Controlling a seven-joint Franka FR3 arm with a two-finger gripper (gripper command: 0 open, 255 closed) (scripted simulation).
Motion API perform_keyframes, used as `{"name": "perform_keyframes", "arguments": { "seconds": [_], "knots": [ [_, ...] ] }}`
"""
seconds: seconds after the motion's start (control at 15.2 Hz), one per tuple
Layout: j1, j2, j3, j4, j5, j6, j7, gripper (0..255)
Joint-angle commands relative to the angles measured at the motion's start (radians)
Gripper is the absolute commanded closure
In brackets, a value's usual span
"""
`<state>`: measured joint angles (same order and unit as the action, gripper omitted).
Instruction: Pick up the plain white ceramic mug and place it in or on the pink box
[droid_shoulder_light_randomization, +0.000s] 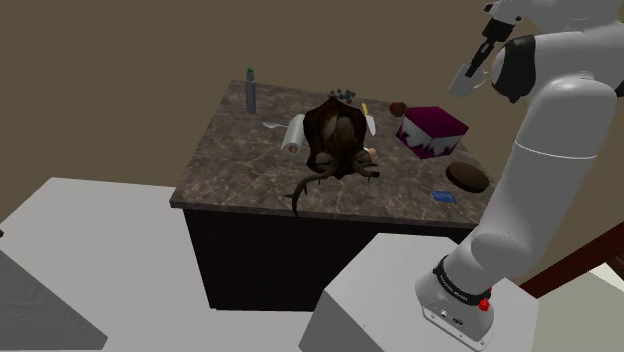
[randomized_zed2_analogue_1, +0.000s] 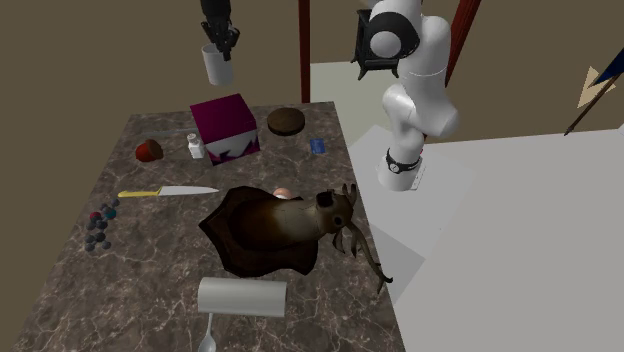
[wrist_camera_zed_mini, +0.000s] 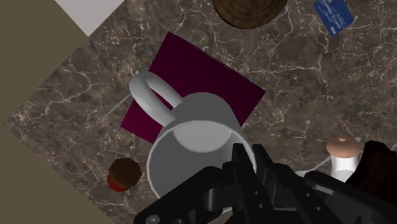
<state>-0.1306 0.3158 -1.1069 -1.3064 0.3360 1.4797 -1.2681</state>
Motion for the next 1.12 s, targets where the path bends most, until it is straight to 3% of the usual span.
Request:
{"name": "perform_keyframes", "arguments": {
  "seconds": [0.0, 0.07, 0.53, 1.06],
  "knots": [
    [-0.17, 0.144, 0.047, 0.174, 0.127, -0.077, -0.052, 255],
    [-0.229, 0.184, 0.071, 0.241, 0.158, -0.105, -0.056, 255],
    [-0.136, 0.139, 0.051, 0.064, 0.116, 0.023, -0.065, 255],
    [-0.069, 0.114, 0.037, -0.089, 0.097, 0.147, -0.076, 255]
  ]
}}
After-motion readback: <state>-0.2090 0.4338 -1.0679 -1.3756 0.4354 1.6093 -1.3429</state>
